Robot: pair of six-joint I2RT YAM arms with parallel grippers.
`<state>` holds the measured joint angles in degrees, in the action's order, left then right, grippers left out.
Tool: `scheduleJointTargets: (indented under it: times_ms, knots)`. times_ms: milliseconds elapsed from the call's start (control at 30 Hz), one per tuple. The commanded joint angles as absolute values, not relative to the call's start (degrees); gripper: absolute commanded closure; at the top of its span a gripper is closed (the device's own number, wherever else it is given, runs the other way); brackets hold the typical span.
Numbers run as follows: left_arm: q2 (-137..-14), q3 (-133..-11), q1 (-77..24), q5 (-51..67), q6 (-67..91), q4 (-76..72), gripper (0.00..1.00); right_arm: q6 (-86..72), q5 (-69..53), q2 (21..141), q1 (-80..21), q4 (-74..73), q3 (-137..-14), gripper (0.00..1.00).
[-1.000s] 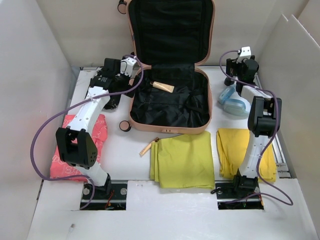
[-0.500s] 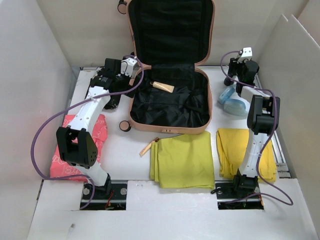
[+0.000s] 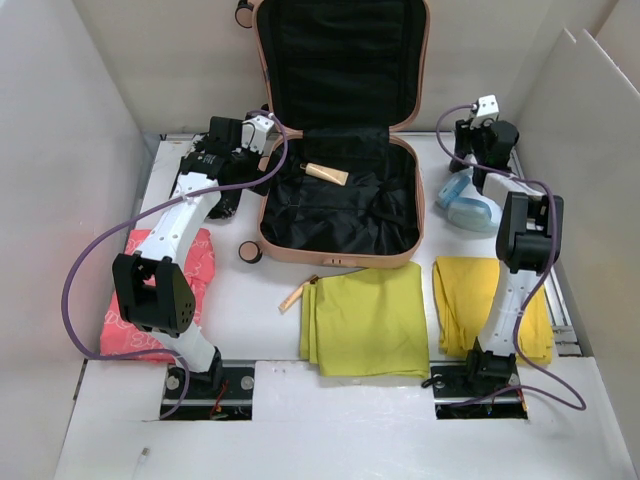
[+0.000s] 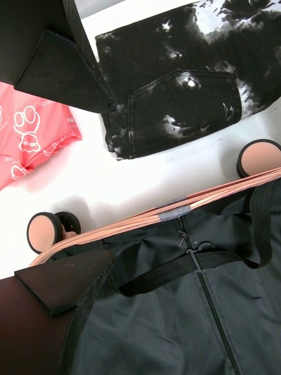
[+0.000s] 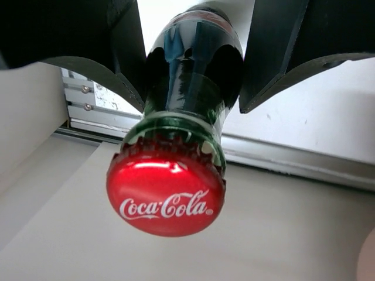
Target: Pack the luggage
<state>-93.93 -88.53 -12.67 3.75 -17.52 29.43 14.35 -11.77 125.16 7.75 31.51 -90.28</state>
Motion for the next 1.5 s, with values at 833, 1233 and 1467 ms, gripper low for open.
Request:
scheduleJointTargets:
  times_ms: [833, 1233, 1467]
  knots:
    - [-94.2, -83.8, -8.3, -1.8, -14.9, 25.7, 0.00, 46.9, -1.9, 100.7, -24.7, 2.3, -98.3, 1.00]
    - [-93.1, -80.5, -6.6, -0.1, -16.0, 25.1, 0.00, 53.1, 13.4, 117.3, -27.9, -2.6, -110.0, 1.00]
    - [-93.1, -80.5, -6.0, 1.1, -16.5, 24.6, 0.00, 56.9, 25.2, 130.2, -28.5, -4.5, -115.4, 1.00]
